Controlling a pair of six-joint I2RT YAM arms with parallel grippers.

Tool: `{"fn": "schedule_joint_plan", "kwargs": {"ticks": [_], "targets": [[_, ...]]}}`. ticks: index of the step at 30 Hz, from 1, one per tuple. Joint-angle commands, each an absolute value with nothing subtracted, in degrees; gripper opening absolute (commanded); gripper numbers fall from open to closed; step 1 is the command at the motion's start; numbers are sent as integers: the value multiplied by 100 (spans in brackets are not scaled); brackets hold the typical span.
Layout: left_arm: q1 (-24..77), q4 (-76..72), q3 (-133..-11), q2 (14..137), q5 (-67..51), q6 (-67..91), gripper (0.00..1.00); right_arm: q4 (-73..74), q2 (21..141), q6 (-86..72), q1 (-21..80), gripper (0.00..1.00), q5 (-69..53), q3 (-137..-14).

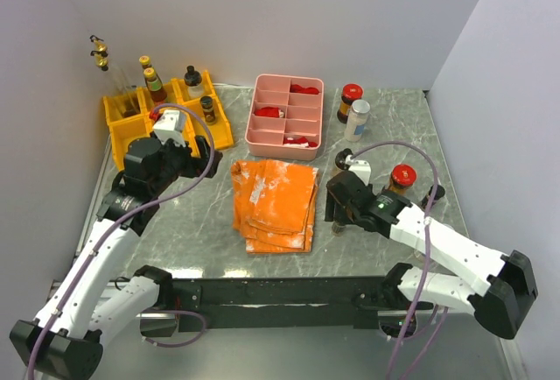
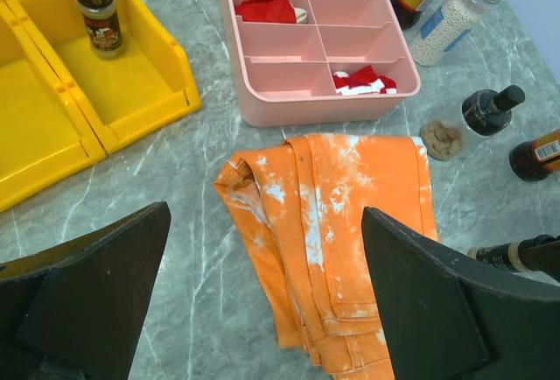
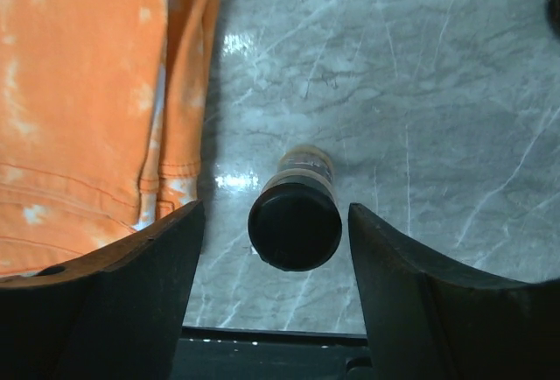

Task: Organize the condiment bottles
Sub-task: Pick up the bottle from the center of the board.

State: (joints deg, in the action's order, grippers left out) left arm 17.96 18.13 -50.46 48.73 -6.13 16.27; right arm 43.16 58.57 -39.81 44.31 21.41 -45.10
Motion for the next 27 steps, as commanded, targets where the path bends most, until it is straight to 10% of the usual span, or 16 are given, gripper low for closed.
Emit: {"fn": "schedule_joint_plan", "kwargs": {"ticks": [1,12,27], "targets": [[1872,1608,-5054,4781,-431,1582,96,4254,6134,-4061,4403,70,2039,-4527],[1907,1609,-5001,4360,814,1608,97,4368,6205,-3780,4649,31,2162,-5174],[1890,1345,-4597,2796,3541,1828,97,3806,8743,-3630,6371,26,1873,-8531]]}}
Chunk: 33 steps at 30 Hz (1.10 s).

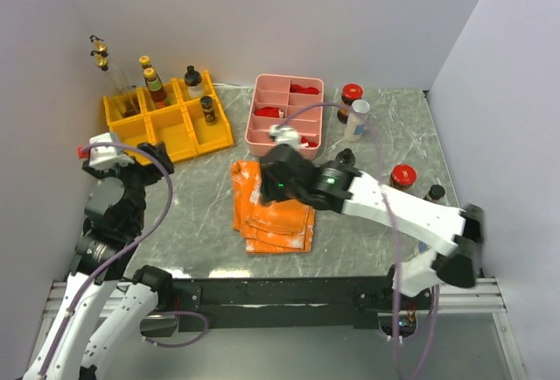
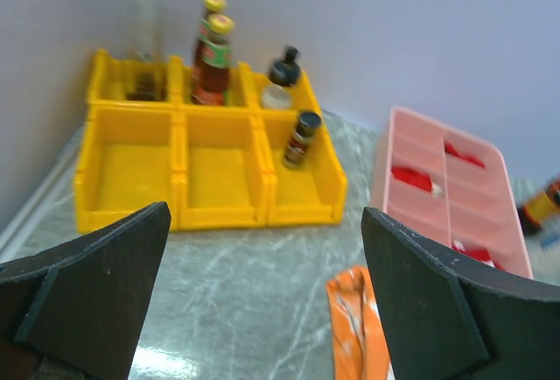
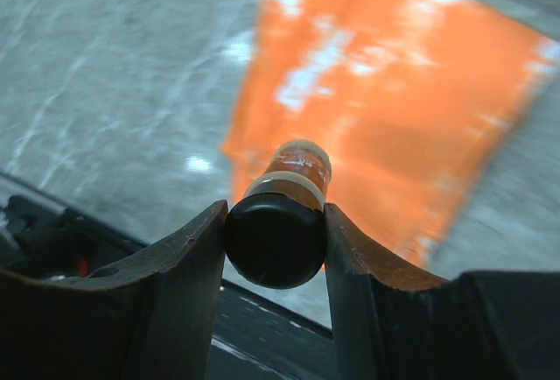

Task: Organize the condiment bottles
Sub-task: Pick up the bottle from the center of the board, then place the bottle at the center of the board.

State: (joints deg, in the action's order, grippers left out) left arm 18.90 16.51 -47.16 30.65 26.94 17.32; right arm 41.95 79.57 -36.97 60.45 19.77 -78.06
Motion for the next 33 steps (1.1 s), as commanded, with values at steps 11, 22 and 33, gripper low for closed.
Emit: {"fn": "schedule_joint_plan", "kwargs": {"ticks": [11,22,33], "targets": [[1872,897,-4219,1794,4034,1899,96,3612,11266,-3437,7145,29,1626,-10598],[1872,862,-4219,1767,3902,1890,97,3059,11900,-3357,7251,34,1802,-10539],[1863,879,-4236,1960,3788,1846,96,3155,12225,-3358,7251,47,1872,-10643]]}}
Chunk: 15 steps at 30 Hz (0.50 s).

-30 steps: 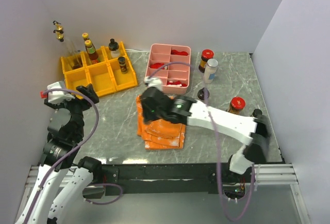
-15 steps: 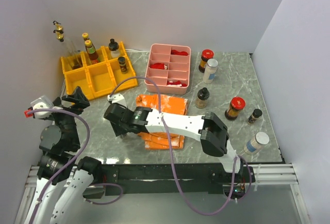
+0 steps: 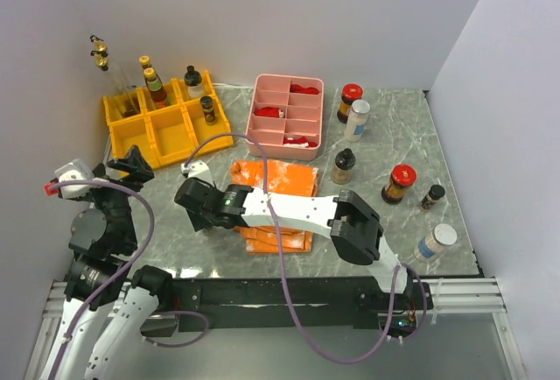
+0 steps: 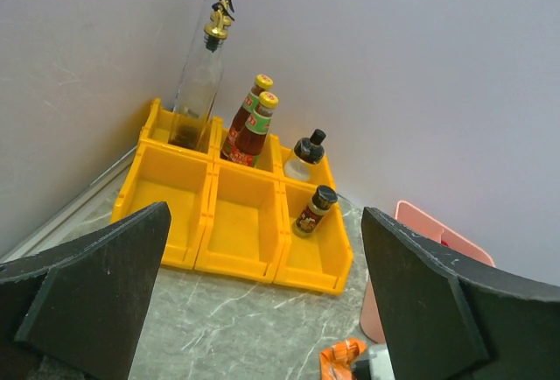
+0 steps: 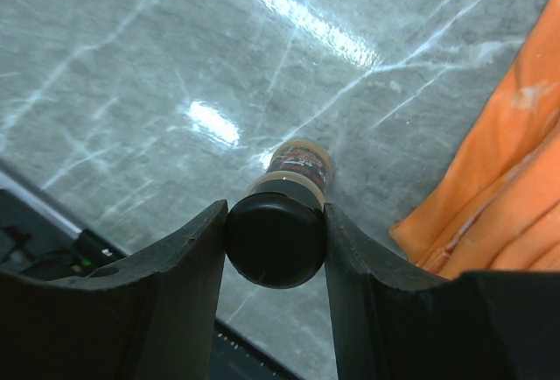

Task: Organize the condiment bottles
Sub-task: Place the bottle at the center of the board.

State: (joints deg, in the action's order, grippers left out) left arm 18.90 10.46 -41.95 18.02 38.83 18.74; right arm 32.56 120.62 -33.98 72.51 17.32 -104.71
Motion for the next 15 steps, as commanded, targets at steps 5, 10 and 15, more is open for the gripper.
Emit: {"fn": "schedule_joint_plan", "kwargs": {"ticks": [5,10,15], "targets": [[1828,870,-4228,1978,3762,1846,96,3322,12401,-3340,7242,54,1802,-10802],[1819,756,-4157,2091,3613,1863,97,3296,12130,-3331,7251,70,1846,-10627],[1819,1420,-4481,2731,3577,2556,96,3094,11367,-3173,7251,87,1872,-10249]]}}
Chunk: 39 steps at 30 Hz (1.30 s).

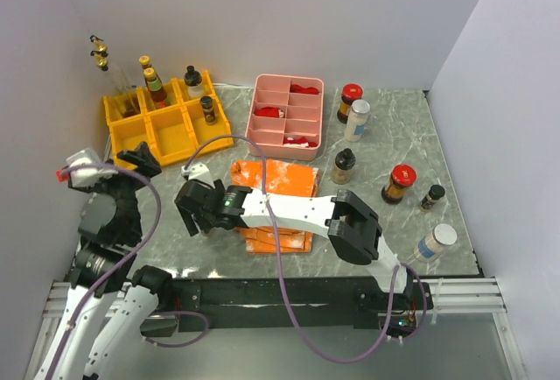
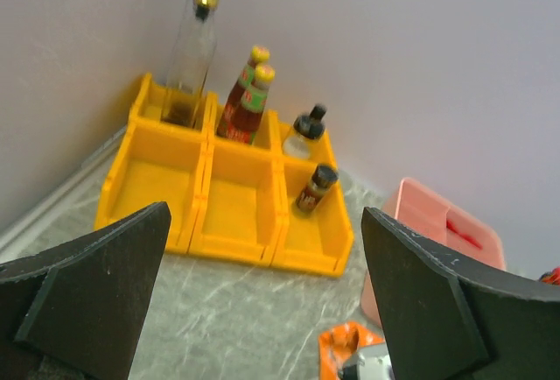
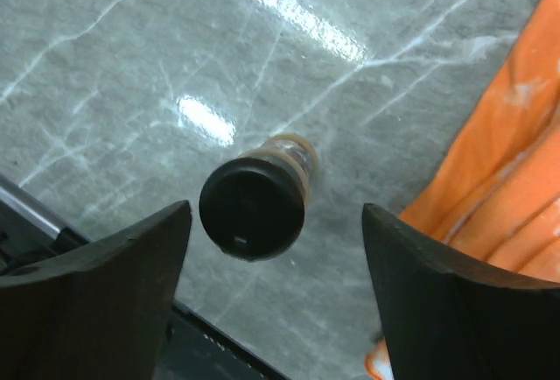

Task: Organize the condiment bottles
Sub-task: Place the bottle at the center of the board, then pick up the bottle from the center of the board.

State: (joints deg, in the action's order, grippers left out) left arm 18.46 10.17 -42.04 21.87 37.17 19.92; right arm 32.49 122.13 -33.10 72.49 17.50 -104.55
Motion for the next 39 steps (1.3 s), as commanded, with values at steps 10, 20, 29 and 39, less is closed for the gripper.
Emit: {"fn": "schedule_joint_plan", "kwargs": {"ticks": [10,20,29,39], "targets": [[1819,3637,-5457,3805,3315,4086,96,2742,9116,-3173,7260,100,2337,-8116],[1819,5387,-5485,4667,2277,5325,97,2751,6638,-3305,7233,100,3084,-6075],[1881,4553,-4676,4166,994,4922,87,2795,5705,-3173,7198,100,3393,-5344],[2117,4244,-3946,4587,1018,5624,75,2707,5581,-3199,7198,100,3366,-5186]]}}
